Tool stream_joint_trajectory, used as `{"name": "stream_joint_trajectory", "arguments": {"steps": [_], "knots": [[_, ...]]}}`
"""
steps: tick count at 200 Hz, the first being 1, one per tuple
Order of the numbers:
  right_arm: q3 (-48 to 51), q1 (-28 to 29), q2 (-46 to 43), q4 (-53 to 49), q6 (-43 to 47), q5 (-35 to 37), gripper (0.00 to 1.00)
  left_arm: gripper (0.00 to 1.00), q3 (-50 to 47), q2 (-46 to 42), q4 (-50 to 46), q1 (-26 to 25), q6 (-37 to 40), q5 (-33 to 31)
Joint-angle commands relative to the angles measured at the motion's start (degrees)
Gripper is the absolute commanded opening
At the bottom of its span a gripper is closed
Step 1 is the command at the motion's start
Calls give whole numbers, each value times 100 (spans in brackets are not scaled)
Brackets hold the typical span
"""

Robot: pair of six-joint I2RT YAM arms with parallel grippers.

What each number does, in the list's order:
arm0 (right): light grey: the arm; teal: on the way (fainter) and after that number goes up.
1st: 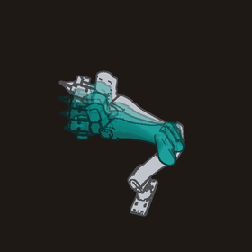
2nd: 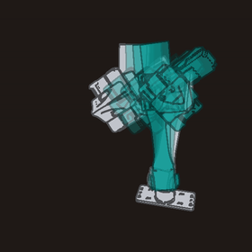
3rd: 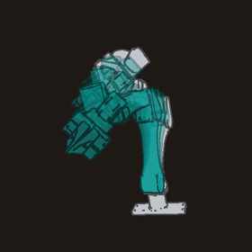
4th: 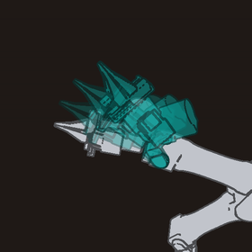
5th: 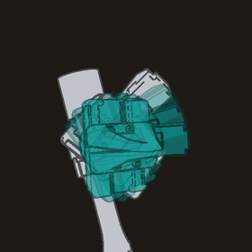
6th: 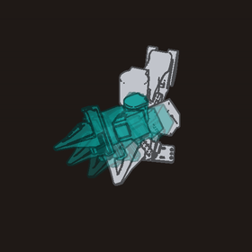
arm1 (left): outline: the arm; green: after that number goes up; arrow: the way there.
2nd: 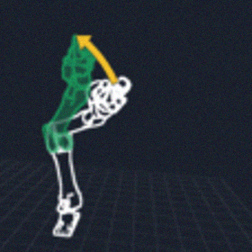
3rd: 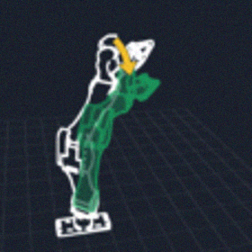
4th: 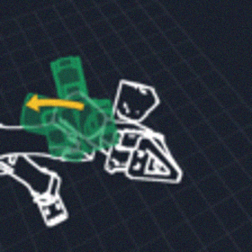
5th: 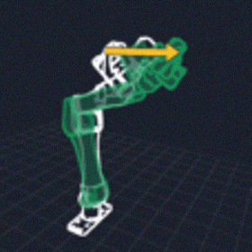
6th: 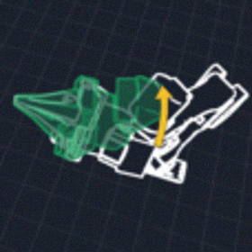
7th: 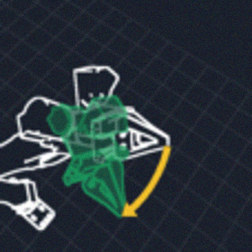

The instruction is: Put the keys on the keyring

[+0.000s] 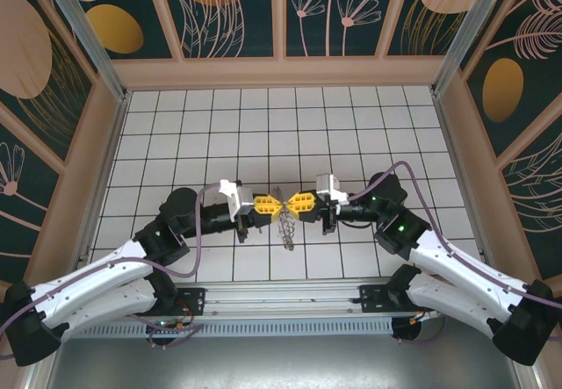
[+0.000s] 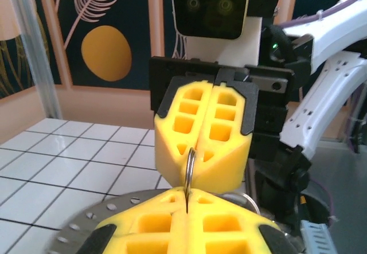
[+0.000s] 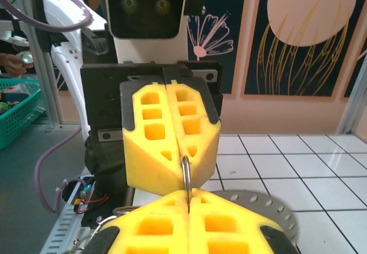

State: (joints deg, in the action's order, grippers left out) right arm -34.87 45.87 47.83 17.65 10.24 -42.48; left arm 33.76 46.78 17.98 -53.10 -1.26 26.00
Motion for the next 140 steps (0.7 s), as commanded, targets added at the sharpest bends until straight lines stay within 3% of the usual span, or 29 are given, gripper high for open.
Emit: {"name": "stream_joint_trajectory", "arguments": {"steps": [1,24,54,140], "knots": [[-875,47,248,-1286,520,571,0,29,475,-29,-939,-34,439,-325],[-1512,76,574,-2395,879,781,0,35,786,-20,-1667,-41,722,-703],[-2279,299,1064,-3490,1213,1120,0,33,1036,22,-2118,-40,948,-930],[-2964,875,1539,-4286,1559,1686,0,0,1313,226,-2660,-38,1256,-1316]]}}
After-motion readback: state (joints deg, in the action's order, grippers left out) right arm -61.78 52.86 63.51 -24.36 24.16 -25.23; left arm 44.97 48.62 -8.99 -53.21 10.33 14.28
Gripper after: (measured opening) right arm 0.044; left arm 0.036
